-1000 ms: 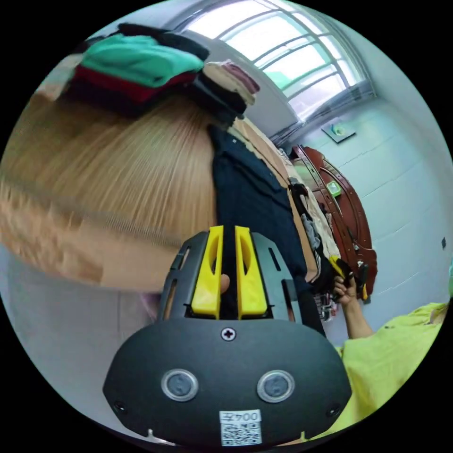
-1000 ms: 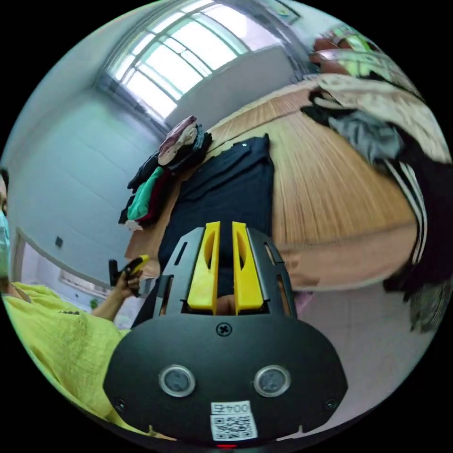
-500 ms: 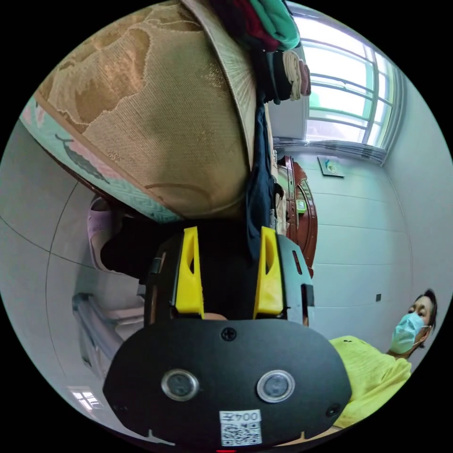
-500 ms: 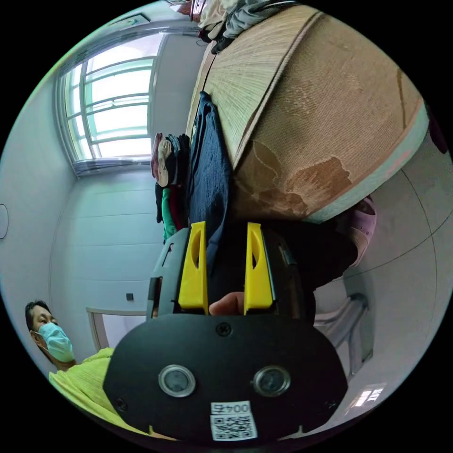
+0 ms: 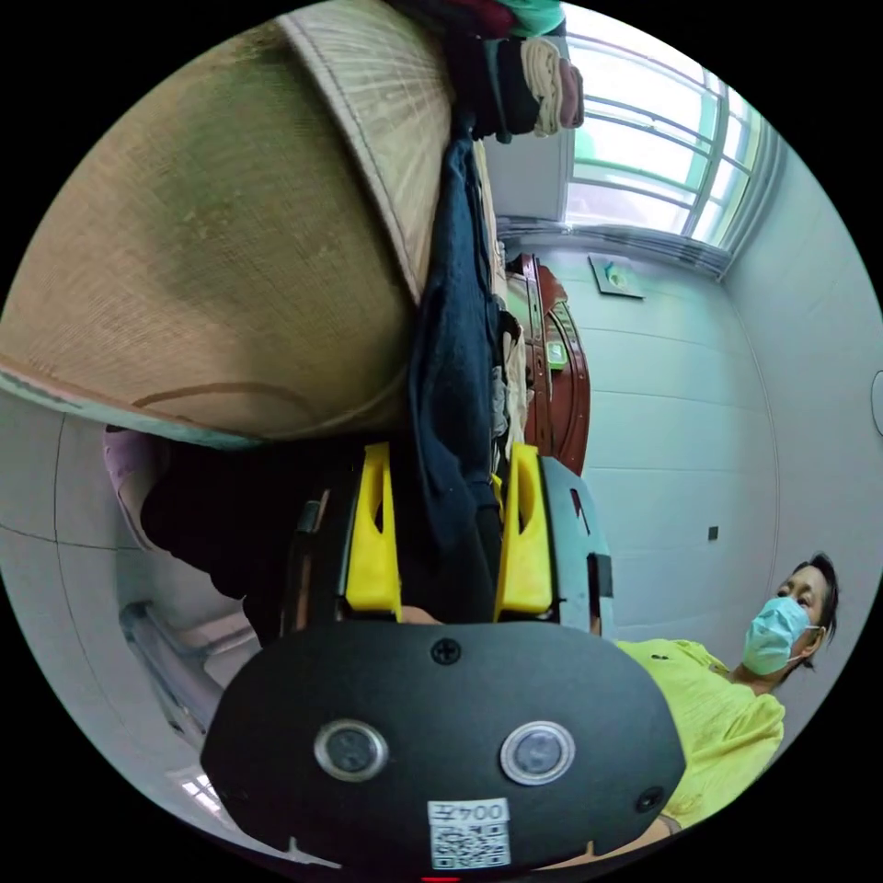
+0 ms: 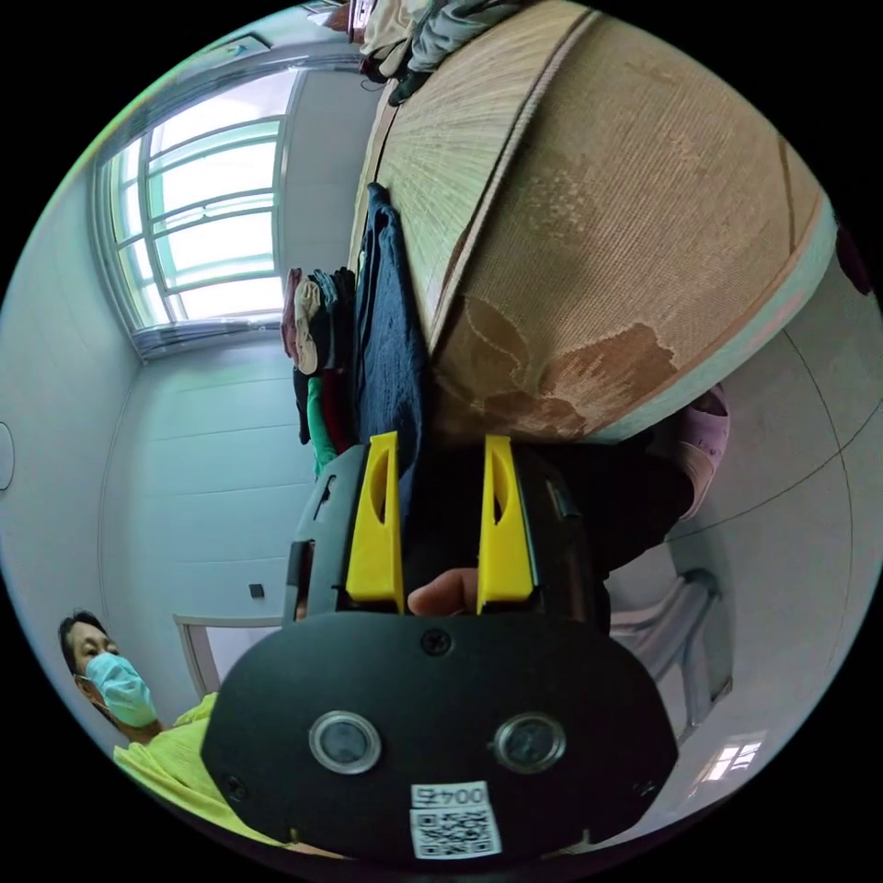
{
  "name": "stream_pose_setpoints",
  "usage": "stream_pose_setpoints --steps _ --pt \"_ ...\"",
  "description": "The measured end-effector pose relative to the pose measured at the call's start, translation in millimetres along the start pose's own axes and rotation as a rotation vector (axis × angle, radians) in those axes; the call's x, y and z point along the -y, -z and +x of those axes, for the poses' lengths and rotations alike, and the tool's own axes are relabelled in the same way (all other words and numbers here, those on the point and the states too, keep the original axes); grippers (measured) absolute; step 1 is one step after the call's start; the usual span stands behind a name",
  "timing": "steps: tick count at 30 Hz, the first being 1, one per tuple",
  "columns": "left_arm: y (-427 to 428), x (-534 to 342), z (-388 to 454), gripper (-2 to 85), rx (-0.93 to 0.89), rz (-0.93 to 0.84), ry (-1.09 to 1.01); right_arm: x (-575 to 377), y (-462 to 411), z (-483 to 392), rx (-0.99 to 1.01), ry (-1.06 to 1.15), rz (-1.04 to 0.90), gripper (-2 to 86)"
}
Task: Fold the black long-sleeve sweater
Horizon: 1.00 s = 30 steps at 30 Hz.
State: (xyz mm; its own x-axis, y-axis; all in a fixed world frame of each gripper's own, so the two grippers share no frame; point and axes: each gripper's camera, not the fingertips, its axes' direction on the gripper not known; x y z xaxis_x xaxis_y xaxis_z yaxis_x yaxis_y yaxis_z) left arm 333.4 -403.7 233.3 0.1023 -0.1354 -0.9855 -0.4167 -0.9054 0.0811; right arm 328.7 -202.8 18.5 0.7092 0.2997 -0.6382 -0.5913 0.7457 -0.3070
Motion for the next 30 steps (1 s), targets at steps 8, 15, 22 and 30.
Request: stream_pose_setpoints --steps 8,15,22,30 --pt "6 -18 9 7.1 0.023 -0.029 -0.016 17 -26 3 0.050 0.087 -0.127 15.9" --pt "13 -41 25 5.0 0.062 -0.030 -0.066 25 -47 -12 -0.068 0.158 -0.201 9.4" --pt "33 -68 39 4.9 0.030 -0.012 -0.093 17 -36 -33 -0.068 0.267 -0.192 1.8" --pt "89 -116 62 4.7 -0.107 0.081 -0.113 1 11 -63 0.028 0.323 -0.143 0.3"
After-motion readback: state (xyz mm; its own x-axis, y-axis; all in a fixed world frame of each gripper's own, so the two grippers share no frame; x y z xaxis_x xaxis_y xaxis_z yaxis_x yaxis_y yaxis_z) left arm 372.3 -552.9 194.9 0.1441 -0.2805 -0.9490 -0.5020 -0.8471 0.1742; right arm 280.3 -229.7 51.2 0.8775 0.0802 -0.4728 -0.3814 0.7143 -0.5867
